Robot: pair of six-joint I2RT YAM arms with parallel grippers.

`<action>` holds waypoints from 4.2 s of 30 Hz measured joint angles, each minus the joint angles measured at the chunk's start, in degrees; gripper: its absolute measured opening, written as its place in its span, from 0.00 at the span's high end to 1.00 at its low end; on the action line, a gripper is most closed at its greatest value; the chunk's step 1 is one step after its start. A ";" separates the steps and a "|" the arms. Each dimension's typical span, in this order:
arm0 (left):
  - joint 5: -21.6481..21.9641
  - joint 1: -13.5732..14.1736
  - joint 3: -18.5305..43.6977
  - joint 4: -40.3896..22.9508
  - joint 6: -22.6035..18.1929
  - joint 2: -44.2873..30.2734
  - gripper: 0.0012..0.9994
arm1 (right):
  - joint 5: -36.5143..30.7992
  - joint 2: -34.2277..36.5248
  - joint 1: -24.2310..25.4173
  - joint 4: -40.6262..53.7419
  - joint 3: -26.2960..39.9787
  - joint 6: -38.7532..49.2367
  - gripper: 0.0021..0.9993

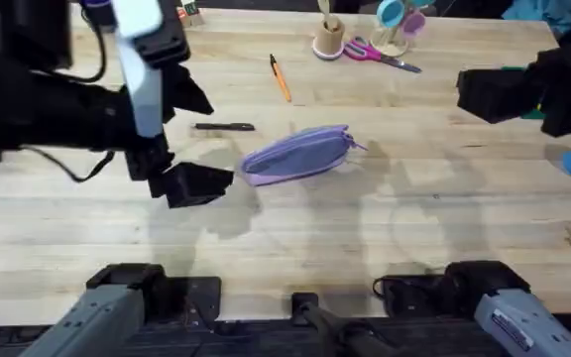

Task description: Unzip the bag, pick up the pens from the table one at a time and place them inside, then zip the bag closed.

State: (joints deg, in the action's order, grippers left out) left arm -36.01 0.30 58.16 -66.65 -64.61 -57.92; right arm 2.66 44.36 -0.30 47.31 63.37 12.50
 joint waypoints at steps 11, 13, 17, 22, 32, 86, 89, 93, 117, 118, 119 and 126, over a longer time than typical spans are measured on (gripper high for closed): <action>-3.24 0.00 -0.75 1.42 -6.60 -15.40 0.00 | 0.00 -0.02 0.00 0.00 0.00 -0.01 0.00; -3.72 0.00 -0.75 2.41 -7.14 -18.09 0.00 | 0.00 0.00 0.00 0.00 0.00 -0.01 0.00; -5.48 0.00 -0.75 4.73 -7.73 -23.09 0.00 | 0.00 0.00 0.00 0.00 0.00 -0.01 0.00; -8.09 0.57 -0.75 7.14 -8.00 -28.44 0.00 | 0.00 0.00 0.00 0.00 0.00 0.01 0.00; -9.44 5.79 -0.75 11.05 -8.13 -34.27 0.00 | 0.00 0.00 0.00 0.00 0.00 -0.01 0.00; -10.45 6.64 -0.80 13.77 -8.53 -36.14 0.96 | 23.27 6.04 0.00 11.50 0.02 -15.81 0.00; -10.45 6.64 -0.80 13.77 -8.51 -36.14 0.96 | 23.54 6.87 0.00 11.62 0.02 -18.87 0.00; -10.45 6.64 -0.80 13.79 -8.51 -36.14 0.96 | 23.76 8.08 0.00 11.54 0.02 -20.85 0.00; -10.45 6.64 -0.80 13.81 -8.52 -36.14 0.96 | 17.52 16.13 -8.09 12.52 0.02 -10.55 0.00; -10.46 6.64 -0.80 13.81 -8.51 -36.14 0.96 | 16.80 16.71 -8.77 12.48 0.02 -10.28 0.00; -10.45 6.64 -0.80 13.81 -8.51 -36.14 0.96 | 16.20 17.33 -9.44 12.39 0.02 -10.04 0.00; -10.45 6.64 -0.80 13.84 -8.51 -36.14 0.96 | 13.93 22.37 -13.74 9.03 0.02 -9.12 0.00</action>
State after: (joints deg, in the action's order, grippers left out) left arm -46.46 6.94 57.36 -52.82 -73.12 -94.06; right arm 16.58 66.73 -14.04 56.34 63.40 3.38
